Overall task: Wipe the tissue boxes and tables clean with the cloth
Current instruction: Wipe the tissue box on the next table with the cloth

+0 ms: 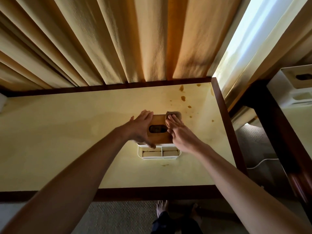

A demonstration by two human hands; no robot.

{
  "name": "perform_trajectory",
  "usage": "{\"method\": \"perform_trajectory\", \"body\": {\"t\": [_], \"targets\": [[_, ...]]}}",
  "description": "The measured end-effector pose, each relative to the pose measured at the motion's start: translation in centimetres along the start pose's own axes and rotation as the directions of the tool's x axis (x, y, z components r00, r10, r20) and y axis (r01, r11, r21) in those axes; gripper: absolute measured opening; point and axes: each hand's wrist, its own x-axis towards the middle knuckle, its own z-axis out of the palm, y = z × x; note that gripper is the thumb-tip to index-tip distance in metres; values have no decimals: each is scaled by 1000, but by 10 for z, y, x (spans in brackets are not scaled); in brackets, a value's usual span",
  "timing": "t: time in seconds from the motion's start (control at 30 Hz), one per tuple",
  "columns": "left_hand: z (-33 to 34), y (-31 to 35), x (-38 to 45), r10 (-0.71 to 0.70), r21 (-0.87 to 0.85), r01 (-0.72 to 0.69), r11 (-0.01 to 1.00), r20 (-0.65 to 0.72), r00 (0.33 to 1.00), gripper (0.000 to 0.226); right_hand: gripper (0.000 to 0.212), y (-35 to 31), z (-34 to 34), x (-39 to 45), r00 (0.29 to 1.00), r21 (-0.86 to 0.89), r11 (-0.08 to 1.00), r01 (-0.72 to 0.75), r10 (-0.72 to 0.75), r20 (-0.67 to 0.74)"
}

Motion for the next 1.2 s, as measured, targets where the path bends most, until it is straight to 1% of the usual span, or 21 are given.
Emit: {"method": "perform_trajectory", "body": {"t": [0.17, 0.27, 0.37, 0.47, 0.57, 0.67, 0.8, 0.97, 1.2], "targets": [[-4, 3, -3, -8, -17, 8, 1000, -17, 1000, 143, 53, -4, 6, -11, 1000, 66, 998, -6, 6, 0], [-4, 4, -3, -13, -31, 13, 999, -14, 1000, 144, 55, -7, 13, -30, 1000, 54, 998, 14, -14, -1], [-5, 4, -3, -8, -48, 8, 999, -10, 1000, 145, 60, -10, 22, -55, 999, 48, 998, 27, -29, 40], [-5, 4, -3, 7, -59, -8, 998, -12, 1000, 143, 57, -12, 25, -65, 999, 64, 998, 18, -21, 50], [-6, 5, -4, 26, -4, -27, 1000, -32, 999, 140, 54, -13, 25, -61, 998, 62, 998, 6, -10, 63], [-6, 5, -5, 20, 29, -19, 999, -38, 999, 139, 56, -13, 23, -54, 997, 40, 999, 7, -10, 70], [-3, 2, -5, 22, 17, -21, 1000, -30, 999, 139, 57, -12, 13, -28, 999, -15, 1000, -15, 16, 39], [-3, 3, -6, 8, -4, -8, 1000, -26, 1000, 139, 58, -9, -7, 11, 994, -93, 993, -67, 74, 76], [-6, 3, -6, 8, 29, -7, 1000, -30, 1000, 140, 56, -4, 0, 2, 998, -93, 995, -21, 26, 60]]}}
